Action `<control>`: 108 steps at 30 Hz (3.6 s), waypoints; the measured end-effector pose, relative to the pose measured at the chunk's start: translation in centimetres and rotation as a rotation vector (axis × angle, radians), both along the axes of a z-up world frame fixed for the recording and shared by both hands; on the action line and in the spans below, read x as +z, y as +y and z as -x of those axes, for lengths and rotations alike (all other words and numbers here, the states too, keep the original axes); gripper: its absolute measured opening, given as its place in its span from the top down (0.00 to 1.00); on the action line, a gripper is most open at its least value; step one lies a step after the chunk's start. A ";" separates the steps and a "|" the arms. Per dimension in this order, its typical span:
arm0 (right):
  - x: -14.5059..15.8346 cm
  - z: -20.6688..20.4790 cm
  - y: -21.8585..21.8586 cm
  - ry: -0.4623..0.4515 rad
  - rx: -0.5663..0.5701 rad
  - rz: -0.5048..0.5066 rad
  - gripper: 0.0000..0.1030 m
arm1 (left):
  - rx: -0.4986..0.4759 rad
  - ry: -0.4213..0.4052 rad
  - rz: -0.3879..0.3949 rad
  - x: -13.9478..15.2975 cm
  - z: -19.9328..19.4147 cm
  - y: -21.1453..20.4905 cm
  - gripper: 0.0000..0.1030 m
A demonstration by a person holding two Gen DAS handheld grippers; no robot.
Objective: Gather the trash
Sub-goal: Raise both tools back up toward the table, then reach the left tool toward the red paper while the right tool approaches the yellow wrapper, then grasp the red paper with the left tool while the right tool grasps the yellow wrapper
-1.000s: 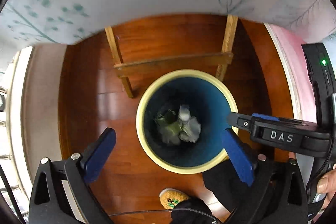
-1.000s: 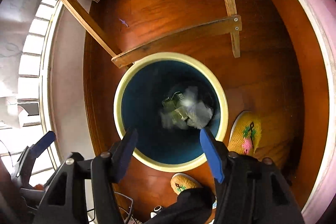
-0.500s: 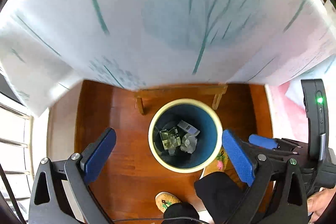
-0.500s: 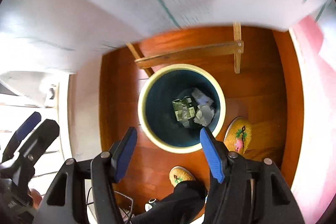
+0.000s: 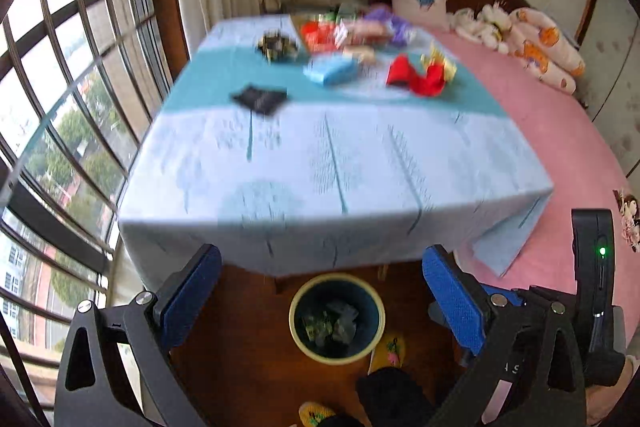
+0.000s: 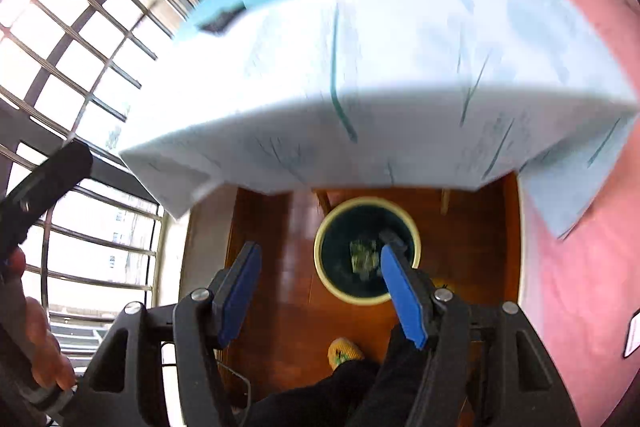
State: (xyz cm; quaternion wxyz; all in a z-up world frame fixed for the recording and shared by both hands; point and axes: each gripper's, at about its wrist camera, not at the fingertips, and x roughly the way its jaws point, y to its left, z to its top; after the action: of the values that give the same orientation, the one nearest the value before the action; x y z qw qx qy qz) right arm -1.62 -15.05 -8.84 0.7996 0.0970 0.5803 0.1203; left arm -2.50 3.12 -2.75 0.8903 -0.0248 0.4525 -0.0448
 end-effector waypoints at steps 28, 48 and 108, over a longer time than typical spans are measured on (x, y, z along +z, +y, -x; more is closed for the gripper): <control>9.8 -15.7 -10.7 -0.291 -0.091 0.105 0.39 | -0.112 -0.140 -0.026 10.5 -16.0 -10.0 0.03; 2.9 -33.9 -20.4 -0.138 0.069 0.067 0.39 | -0.123 0.321 -0.095 -4.9 -34.9 -22.5 0.03; 1.5 -35.5 -15.3 0.007 0.237 -0.121 0.79 | -0.002 0.433 0.201 -5.7 -37.2 -17.9 0.89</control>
State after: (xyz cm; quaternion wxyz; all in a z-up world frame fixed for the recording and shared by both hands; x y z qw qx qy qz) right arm 33.91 -30.33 -7.35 0.7705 0.0760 0.5821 0.2484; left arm 34.71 -14.75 -8.42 0.7655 -0.1217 0.6261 -0.0842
